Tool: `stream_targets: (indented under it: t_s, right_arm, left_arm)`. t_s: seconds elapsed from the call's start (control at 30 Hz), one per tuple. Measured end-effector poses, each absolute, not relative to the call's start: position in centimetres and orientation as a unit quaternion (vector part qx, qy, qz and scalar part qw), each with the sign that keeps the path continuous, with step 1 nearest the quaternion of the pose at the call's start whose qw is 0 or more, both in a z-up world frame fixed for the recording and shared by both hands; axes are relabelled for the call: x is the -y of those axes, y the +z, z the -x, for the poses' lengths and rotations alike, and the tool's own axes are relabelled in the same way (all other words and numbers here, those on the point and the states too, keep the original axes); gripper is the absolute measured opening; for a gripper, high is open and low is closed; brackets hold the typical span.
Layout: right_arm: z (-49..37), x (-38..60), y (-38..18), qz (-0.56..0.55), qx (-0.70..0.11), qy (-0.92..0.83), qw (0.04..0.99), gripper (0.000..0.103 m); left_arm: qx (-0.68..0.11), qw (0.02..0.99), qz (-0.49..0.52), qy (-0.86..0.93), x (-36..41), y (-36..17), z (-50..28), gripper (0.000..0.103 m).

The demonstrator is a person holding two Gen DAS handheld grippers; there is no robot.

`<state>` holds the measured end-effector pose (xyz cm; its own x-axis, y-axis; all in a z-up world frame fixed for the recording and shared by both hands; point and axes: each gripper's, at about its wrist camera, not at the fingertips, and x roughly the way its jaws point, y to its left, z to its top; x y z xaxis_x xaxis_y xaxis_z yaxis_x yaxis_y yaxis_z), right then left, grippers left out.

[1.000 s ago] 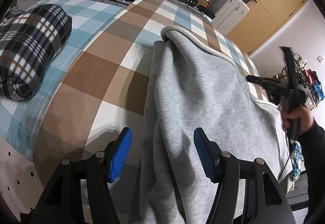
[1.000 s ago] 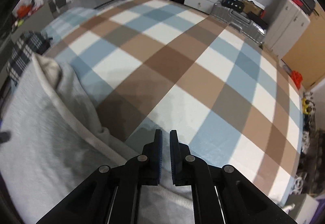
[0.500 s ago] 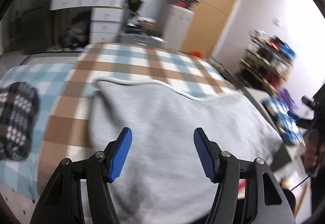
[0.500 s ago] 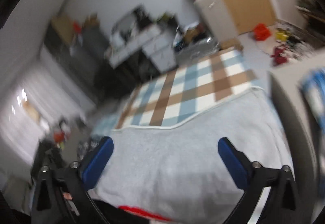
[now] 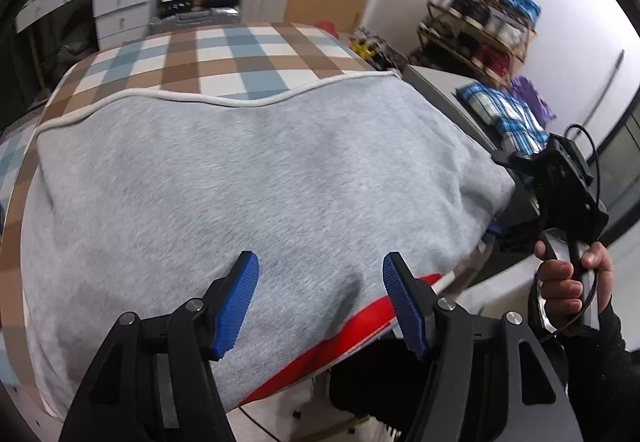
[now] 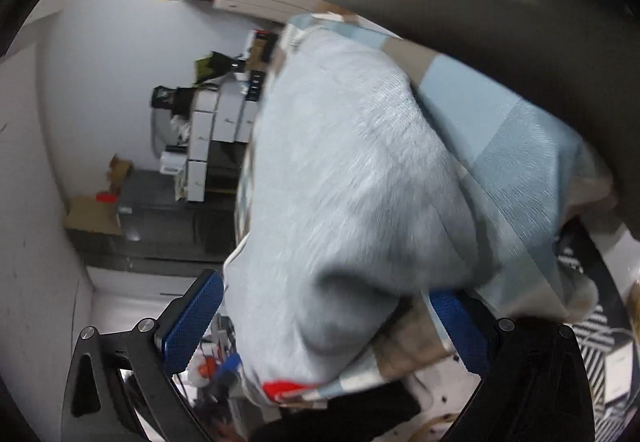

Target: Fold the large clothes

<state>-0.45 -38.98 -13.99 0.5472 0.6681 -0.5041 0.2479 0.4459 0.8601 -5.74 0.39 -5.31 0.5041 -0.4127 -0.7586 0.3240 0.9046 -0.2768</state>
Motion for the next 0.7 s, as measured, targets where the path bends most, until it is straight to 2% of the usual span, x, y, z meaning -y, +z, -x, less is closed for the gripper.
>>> stream_targets:
  t_s: [0.13,0.27,0.33,0.37,0.4,0.5,0.7]
  right_arm:
    - [-2.4,37.1,-12.5,-0.465,-0.471,0.105,0.742,0.103]
    - [-4.3,35.6,-12.1,-0.439,-0.454,0.069,0.772,0.103]
    - [-3.9,35.9,-12.0,-0.453,-0.429,0.058,0.779,0.084]
    - [-3.6,36.4,-11.8,-0.454,-0.421,0.048,0.784,0.053]
    - [-3.0,36.8,-11.8,-0.456,-0.412,0.053,0.787,0.035]
    - [-2.2,36.9,-10.5,-0.421,-0.395,0.066,0.813,0.027]
    - [-2.5,34.2,-6.2,-0.312,-0.383,0.079,0.866,0.024]
  left_arm:
    - [-0.446,0.865,0.071,-0.217,0.2,-4.7,5.9,0.060]
    - [-0.448,0.864,0.059,-0.223,1.9,-4.6,4.7,0.060]
    - [-0.468,0.855,0.046,-0.219,2.4,-6.1,3.8,0.060]
    - [-0.472,0.853,0.051,-0.216,2.2,-6.6,3.6,0.060]
    - [-0.471,0.854,0.049,-0.215,2.3,-7.0,3.5,0.060]
    - [-0.469,0.857,0.019,-0.212,3.2,-7.0,3.5,0.061]
    - [-0.470,0.853,-0.006,-0.227,3.5,-7.3,1.9,0.062]
